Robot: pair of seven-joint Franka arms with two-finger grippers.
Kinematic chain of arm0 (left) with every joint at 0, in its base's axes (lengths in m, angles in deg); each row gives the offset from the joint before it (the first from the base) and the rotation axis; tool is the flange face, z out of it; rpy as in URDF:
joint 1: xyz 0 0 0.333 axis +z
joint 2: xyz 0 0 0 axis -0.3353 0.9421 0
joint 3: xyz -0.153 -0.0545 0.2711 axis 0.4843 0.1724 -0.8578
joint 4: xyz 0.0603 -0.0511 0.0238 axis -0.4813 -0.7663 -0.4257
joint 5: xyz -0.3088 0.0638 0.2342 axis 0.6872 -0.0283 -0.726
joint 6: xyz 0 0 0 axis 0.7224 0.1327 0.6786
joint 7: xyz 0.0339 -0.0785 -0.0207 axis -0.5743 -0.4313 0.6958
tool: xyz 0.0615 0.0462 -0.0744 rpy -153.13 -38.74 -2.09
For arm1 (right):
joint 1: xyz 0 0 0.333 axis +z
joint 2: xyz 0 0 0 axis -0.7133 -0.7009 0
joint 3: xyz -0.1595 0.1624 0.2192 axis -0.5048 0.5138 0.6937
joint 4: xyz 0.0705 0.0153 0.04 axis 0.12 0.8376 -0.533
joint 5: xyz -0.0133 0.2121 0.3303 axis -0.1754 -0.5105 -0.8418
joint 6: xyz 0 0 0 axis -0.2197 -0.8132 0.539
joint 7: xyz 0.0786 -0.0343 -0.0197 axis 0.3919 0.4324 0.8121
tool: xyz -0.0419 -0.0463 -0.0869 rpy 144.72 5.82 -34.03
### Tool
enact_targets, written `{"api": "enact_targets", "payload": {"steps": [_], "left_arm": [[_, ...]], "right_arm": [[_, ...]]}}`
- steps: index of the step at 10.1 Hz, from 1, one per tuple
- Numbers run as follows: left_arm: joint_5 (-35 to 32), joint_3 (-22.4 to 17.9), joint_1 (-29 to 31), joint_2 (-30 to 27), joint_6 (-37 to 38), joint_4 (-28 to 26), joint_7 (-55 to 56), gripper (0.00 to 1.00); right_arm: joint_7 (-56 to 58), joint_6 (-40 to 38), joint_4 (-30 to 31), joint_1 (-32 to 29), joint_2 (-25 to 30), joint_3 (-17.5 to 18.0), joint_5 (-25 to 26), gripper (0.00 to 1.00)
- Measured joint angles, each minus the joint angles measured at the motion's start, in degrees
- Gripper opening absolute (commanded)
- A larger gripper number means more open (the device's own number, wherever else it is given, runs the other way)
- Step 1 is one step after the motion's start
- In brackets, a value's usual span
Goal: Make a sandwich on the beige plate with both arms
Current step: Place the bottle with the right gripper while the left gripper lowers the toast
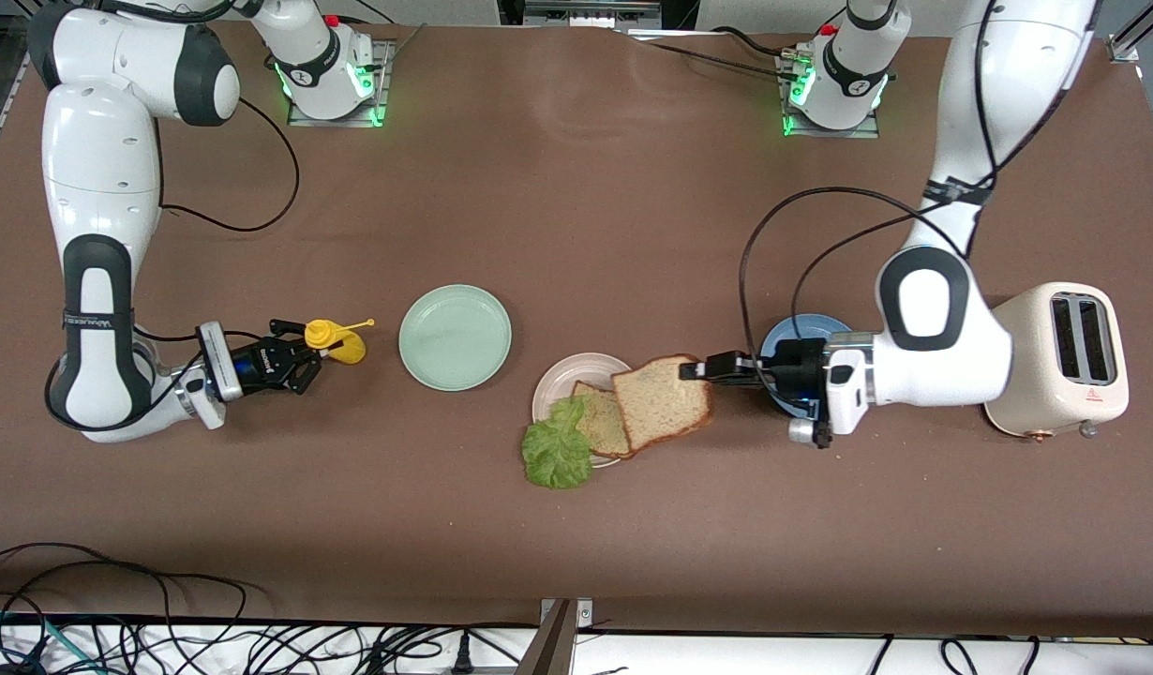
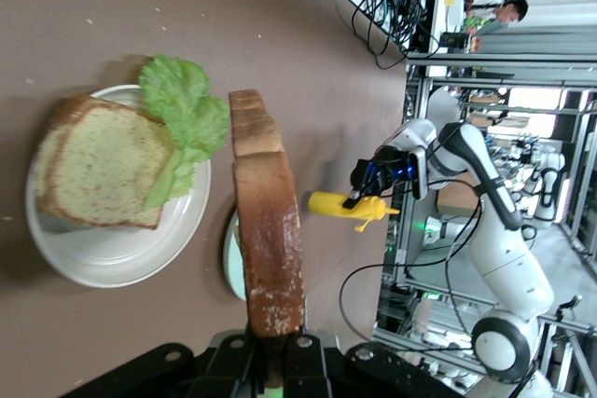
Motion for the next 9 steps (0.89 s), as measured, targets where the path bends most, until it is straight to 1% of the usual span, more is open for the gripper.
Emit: {"api": "enact_targets", "payload": {"steps": [2, 5, 7, 9], "left_arm": [[6.6, 0.2, -1.7, 0.5, -6.4, -2.2, -2.5, 0.00], [15.3, 0.4, -4.6, 2.2, -13.1, -3.8, -7.1, 0.00], [22.5, 0.5, -6.9, 3.9, -16.4, -4.3, -13.2, 0.00], [23.7, 0.5, -8.5, 5.0, -18.1, -4.8, -14.7, 0.00]], "right_arm": [[-0.8, 0.4, 0.0, 0.0, -1.3, 0.8, 0.0, 1.00], [-4.5, 0.3, -0.1, -0.1, -1.7, 0.8, -1.3, 1.00], [-5.5, -0.1, -0.4, -1.0, -1.6, 0.5, -1.1, 1.00], [-7.5, -1.1, -1.0, -3.3, -1.4, -0.4, 1.2, 1.00]]}}
